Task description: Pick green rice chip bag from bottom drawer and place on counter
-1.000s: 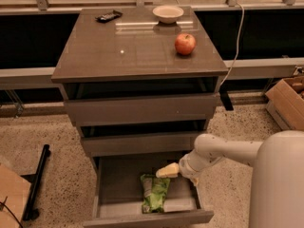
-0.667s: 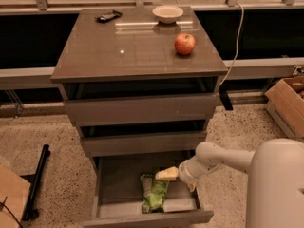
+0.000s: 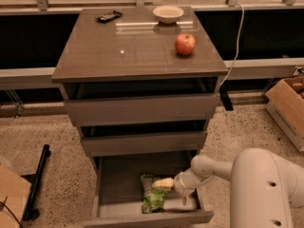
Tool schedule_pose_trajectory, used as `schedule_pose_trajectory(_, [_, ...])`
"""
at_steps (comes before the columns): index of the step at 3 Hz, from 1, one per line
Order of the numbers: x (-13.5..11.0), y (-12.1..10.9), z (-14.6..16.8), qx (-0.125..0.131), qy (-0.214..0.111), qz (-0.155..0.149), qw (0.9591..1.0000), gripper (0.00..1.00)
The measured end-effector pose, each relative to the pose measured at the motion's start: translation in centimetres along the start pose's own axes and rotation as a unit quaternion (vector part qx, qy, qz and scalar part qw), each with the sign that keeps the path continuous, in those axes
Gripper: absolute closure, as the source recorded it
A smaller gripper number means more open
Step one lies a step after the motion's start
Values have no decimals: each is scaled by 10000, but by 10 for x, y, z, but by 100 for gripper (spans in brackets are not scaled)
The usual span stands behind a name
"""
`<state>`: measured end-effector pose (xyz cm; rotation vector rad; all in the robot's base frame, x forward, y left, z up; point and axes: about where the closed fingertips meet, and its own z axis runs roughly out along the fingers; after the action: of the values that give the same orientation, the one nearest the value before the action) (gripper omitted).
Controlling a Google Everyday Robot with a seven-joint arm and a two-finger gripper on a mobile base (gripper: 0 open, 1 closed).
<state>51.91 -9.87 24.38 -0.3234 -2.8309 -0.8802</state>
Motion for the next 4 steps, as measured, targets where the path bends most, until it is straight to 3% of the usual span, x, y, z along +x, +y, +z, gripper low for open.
schedule_pose_trajectory(1, [-5,-4,49,-299,213,263,9990,0])
schedule_pose_trajectory(3, [-10,13,96,-702,458,294,9960,0])
schedule_pose_trajectory(4, [-5,18,112,-715,632,357,9948,17])
